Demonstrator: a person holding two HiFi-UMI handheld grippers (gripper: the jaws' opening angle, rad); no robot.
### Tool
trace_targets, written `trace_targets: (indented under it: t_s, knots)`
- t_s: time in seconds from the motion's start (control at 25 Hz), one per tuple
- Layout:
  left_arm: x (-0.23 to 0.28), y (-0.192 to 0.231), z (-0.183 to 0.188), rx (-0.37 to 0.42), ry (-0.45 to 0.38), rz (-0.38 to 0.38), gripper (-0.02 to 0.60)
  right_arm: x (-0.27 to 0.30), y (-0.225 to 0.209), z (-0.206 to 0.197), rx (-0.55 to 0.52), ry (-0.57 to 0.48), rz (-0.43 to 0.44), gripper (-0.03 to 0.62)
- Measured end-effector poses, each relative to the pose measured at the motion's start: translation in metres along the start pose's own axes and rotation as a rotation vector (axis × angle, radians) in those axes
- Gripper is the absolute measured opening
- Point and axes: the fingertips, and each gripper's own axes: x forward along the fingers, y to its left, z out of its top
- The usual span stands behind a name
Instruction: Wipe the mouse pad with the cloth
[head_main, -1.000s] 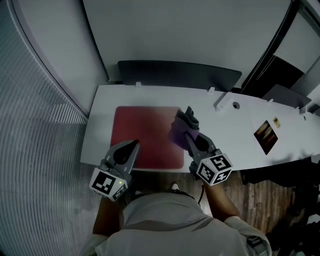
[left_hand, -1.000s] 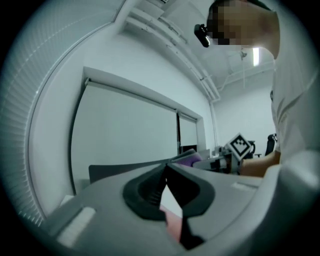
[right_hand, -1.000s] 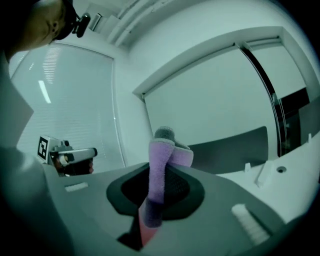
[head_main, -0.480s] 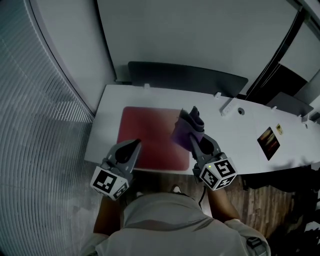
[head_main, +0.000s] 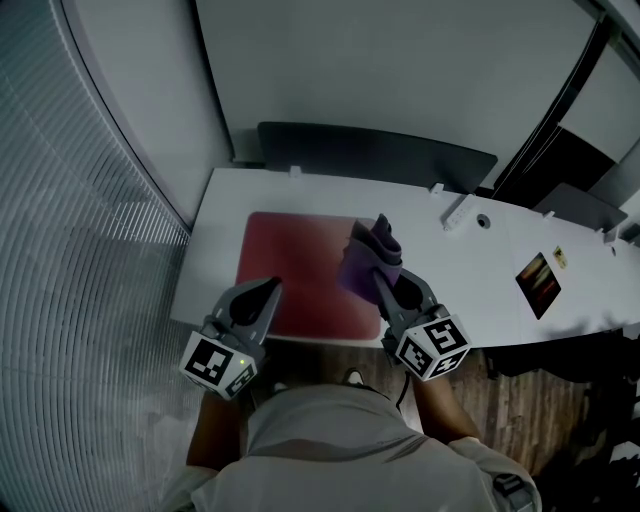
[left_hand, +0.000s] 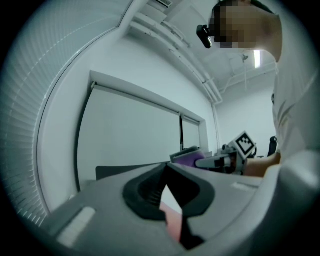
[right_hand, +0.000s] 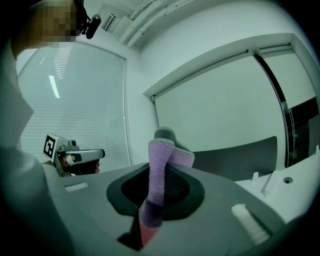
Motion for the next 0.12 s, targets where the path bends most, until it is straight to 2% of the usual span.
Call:
trace_targets:
  t_s: [0.12]
  knots:
    - [0.0002, -0.0012, -0.0023, -0.001, 0.005, -0.007, 0.0, 0.002, 0.0021, -0.0043, -0.001, 0.008, 0.007, 0.044]
